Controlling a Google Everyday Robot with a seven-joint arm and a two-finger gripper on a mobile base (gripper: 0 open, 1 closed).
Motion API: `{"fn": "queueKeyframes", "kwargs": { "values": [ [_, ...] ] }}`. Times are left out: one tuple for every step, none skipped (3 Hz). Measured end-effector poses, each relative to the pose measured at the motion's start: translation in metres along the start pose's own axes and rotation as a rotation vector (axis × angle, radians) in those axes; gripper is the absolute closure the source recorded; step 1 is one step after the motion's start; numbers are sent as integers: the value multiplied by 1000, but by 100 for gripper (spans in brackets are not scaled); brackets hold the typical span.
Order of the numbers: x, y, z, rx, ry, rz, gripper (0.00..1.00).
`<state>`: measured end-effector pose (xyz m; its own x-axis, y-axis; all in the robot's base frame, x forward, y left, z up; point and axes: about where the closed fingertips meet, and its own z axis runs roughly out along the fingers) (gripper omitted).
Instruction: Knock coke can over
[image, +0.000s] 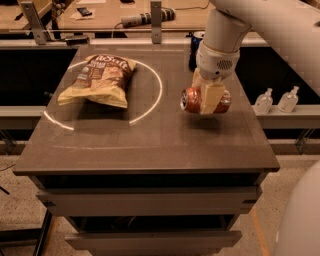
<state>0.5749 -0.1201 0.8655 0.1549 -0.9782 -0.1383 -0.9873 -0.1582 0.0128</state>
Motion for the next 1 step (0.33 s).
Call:
{"fn": "queueKeyframes", "kwargs": {
  "values": [
    [-2, -8, 1, 28, -9, 0, 82]
  ]
}}
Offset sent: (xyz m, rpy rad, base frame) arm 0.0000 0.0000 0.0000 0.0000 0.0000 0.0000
